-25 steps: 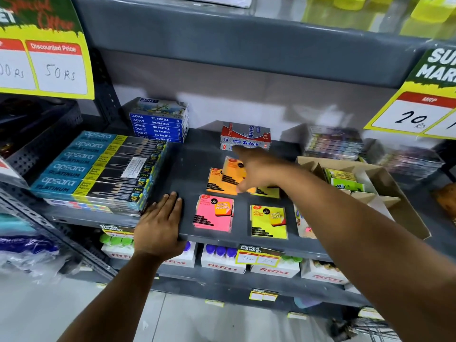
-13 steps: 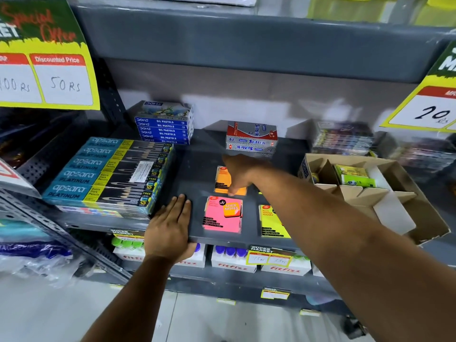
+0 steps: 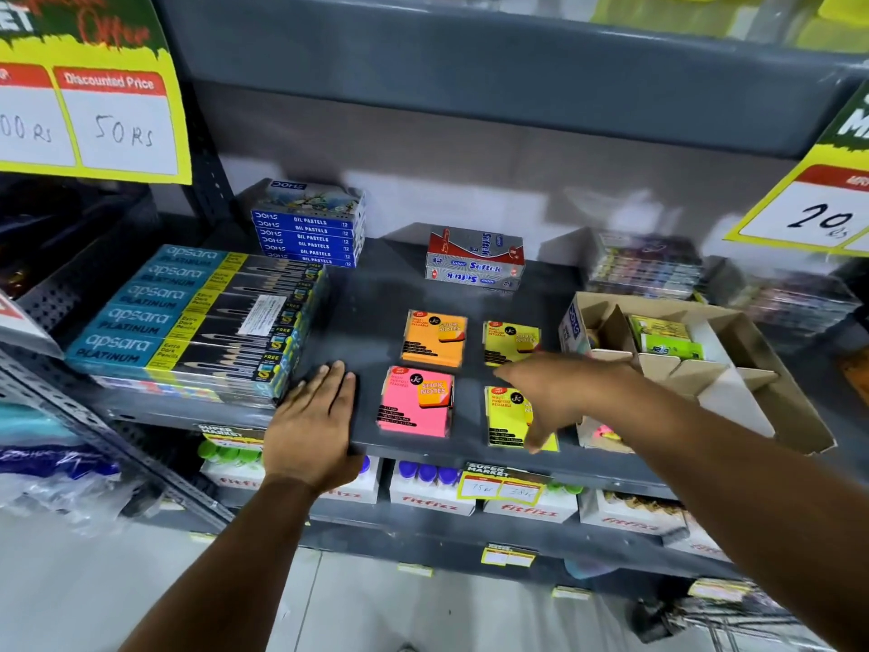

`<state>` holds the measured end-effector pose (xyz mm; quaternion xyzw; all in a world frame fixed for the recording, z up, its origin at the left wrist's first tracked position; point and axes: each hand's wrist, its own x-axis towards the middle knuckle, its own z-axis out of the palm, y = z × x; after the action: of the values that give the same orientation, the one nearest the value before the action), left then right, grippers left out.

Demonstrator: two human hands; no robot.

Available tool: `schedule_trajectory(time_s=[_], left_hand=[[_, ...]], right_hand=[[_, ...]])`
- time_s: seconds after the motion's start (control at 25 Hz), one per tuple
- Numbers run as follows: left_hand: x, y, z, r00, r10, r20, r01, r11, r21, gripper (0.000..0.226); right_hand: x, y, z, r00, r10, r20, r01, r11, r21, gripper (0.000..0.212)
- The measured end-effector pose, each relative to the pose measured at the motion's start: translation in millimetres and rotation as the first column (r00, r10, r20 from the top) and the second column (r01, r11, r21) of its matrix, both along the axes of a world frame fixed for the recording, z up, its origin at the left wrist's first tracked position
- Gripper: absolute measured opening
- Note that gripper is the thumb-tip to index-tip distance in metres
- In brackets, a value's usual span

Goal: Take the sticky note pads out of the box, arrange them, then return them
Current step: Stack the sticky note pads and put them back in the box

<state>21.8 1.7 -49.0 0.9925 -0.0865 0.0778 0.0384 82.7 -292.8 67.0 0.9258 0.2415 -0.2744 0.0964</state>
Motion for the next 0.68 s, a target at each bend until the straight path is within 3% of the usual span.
schedule_trajectory(time_s=[0.28,0.4,0.56,0.68], left_hand=[[-1,-2,1,1.000,-0.008,0.016,0.007,1.000,0.028,0.087],[0,0,-1,1.000,-0.002,0.017,0.002,1.000,0.012,0.090],[1,1,-1,1.000,0.005,-0.009,-0.005,1.000,-0.021,0.101],[0,1,0,1.000,0.002,-0.016,-0.003,0.999,-0.037,0.102]], right_hand=[[-9,-14,-10,0.976,-0.013,0.218,-0.004,0.997,0.075,0.094],[28,-10,11,0.937,-0.150,0.317,0.089,0.976,0.199,0.092],[67,0,13,0.939,-0.194,0.283,0.155,0.976,0.153,0.094],[74,2,0,0.957,-0.227,0.182,0.211,0.972,0.104,0.084]])
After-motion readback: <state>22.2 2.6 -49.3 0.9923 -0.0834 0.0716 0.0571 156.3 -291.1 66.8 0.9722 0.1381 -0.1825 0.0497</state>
